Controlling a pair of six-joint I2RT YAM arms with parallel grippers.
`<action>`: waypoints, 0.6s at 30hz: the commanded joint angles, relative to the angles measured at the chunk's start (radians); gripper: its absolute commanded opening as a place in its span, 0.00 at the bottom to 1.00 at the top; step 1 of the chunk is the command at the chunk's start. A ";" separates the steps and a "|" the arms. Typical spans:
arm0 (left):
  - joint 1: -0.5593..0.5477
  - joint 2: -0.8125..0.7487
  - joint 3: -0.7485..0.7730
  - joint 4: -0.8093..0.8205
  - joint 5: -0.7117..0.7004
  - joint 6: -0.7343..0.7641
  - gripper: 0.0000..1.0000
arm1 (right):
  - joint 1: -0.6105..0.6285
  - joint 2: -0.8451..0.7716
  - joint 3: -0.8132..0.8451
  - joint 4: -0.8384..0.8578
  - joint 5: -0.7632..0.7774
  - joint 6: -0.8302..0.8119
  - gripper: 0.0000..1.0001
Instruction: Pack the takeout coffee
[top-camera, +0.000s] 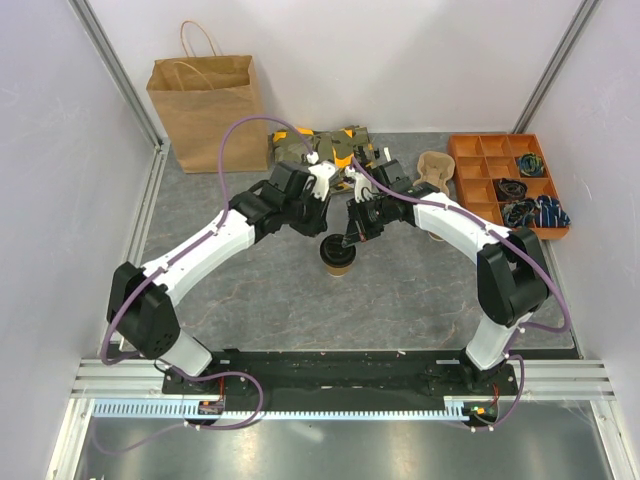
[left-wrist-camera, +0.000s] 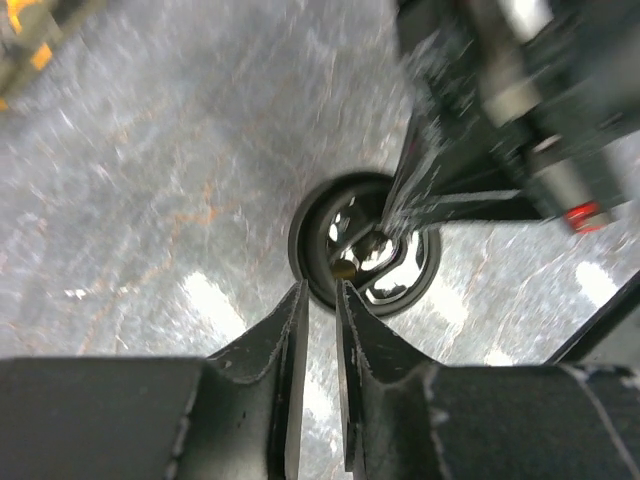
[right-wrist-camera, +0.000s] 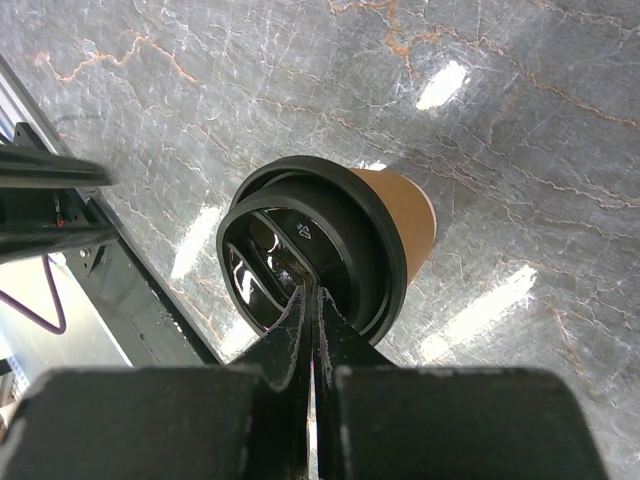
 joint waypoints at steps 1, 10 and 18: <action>-0.004 0.008 0.065 -0.009 -0.009 0.021 0.25 | -0.001 0.027 0.003 0.003 -0.011 0.012 0.00; -0.002 0.118 -0.031 0.011 0.049 -0.040 0.19 | -0.001 0.038 0.000 0.007 -0.006 0.012 0.00; -0.001 0.111 -0.055 -0.009 0.062 -0.042 0.06 | -0.001 0.049 -0.003 0.007 0.004 0.001 0.00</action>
